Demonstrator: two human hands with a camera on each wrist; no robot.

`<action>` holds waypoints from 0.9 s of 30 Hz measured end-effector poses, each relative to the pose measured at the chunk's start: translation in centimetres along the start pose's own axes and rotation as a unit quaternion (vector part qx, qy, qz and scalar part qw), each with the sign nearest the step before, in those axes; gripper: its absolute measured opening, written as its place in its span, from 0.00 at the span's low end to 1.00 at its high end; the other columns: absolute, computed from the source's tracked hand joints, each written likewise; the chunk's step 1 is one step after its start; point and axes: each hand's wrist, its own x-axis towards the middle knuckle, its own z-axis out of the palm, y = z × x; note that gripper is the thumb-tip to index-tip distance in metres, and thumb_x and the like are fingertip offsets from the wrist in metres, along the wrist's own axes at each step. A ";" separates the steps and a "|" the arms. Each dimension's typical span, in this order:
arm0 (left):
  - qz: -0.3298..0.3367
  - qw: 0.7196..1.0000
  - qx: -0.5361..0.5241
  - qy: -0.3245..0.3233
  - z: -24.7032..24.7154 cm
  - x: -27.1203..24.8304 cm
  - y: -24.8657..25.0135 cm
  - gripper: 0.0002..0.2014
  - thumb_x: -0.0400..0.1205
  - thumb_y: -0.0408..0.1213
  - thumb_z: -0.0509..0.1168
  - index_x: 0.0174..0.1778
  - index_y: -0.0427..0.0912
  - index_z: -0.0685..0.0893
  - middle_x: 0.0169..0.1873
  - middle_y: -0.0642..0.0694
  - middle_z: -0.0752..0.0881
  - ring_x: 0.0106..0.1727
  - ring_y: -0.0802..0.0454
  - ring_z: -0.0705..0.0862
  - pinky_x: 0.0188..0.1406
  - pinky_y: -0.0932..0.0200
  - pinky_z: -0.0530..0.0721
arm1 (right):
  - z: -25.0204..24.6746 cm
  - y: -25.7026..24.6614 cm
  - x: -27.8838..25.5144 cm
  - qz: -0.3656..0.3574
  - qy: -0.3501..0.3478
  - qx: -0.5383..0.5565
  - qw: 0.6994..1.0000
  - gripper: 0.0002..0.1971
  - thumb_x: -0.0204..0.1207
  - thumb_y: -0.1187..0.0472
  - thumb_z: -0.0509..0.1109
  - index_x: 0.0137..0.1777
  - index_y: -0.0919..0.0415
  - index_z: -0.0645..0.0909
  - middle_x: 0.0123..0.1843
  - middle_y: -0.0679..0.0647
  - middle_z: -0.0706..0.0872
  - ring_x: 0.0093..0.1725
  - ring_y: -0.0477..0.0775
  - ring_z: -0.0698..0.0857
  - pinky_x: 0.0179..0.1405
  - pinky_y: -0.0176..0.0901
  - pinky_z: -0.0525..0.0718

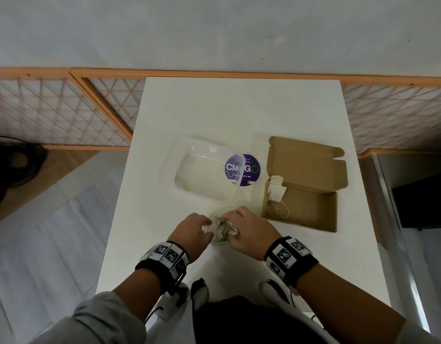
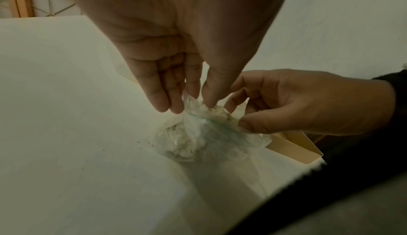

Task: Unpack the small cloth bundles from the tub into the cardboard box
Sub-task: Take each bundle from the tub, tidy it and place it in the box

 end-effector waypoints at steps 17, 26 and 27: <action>0.032 0.999 -0.011 -0.034 -0.2 0.2 0.1 0.32 0.84 0.46 0.72 0.85 0.48 0.72 0.80 0.50 0.71 0.70 0.49 0.84 0.72 0.53 0.82 | -3.0 -0.7 -2.0 0.098 0.128 0.232 0.959 0.09 0.87 0.56 0.68 0.44 0.52 0.81 0.38 0.44 0.82 0.33 0.43 0.77 0.35 0.37 0.74; 0.095 0.993 -0.068 0.010 -3.2 -1.5 3.1 0.38 0.77 0.58 0.78 0.82 0.54 0.73 0.77 0.57 0.76 0.73 0.58 0.80 0.75 0.53 0.80 | -6.4 -1.9 -3.9 0.118 0.107 0.362 0.918 0.17 0.91 0.60 0.64 0.38 0.58 0.71 0.30 0.41 0.76 0.37 0.46 0.89 0.37 0.38 0.78; 0.103 0.989 -0.101 0.017 -3.7 -1.8 3.8 0.38 0.76 0.58 0.78 0.82 0.56 0.73 0.76 0.59 0.77 0.71 0.60 0.81 0.74 0.53 0.82 | -6.7 -2.1 -4.1 0.121 0.105 0.376 0.913 0.17 0.91 0.61 0.64 0.38 0.59 0.71 0.30 0.40 0.76 0.34 0.40 0.86 0.37 0.34 0.77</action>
